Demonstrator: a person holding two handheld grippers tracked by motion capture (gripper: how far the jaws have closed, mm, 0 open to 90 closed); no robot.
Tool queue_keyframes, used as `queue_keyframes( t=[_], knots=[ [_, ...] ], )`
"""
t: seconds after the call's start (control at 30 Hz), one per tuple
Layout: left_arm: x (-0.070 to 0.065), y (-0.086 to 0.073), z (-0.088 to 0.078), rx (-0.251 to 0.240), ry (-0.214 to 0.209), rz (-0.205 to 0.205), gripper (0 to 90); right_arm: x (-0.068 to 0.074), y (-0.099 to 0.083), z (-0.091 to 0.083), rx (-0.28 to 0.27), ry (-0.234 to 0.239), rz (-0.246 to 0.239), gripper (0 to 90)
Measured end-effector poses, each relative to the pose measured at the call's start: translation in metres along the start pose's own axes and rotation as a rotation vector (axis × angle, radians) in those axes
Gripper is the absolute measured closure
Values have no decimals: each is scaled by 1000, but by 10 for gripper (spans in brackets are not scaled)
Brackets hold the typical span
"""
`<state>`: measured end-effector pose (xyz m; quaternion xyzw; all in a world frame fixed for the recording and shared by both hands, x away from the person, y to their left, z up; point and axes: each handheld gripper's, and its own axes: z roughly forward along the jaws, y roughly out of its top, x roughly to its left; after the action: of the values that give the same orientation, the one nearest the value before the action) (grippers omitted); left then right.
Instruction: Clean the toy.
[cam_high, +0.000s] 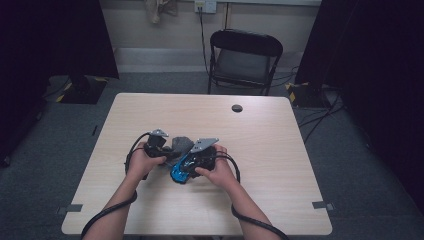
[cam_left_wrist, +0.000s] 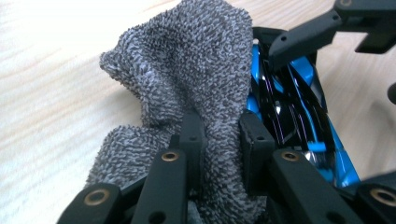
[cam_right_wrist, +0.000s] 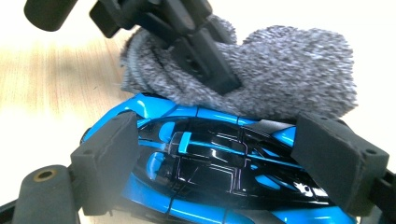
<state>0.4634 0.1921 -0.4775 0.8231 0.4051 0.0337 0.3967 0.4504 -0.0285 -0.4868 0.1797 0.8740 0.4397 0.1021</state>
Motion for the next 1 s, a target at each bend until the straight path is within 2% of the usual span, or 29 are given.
queue_keyframes(
  t=[0.53, 1.0],
  knots=[
    [-3, -23, -20, -21, -6, -20, 744, 4, 1, 1, 5, 0, -1, 144],
    [-11, -42, -41, 1, 13, 28, 740, 3, 2, 1, 8, 14, 12, 142]
  ],
)
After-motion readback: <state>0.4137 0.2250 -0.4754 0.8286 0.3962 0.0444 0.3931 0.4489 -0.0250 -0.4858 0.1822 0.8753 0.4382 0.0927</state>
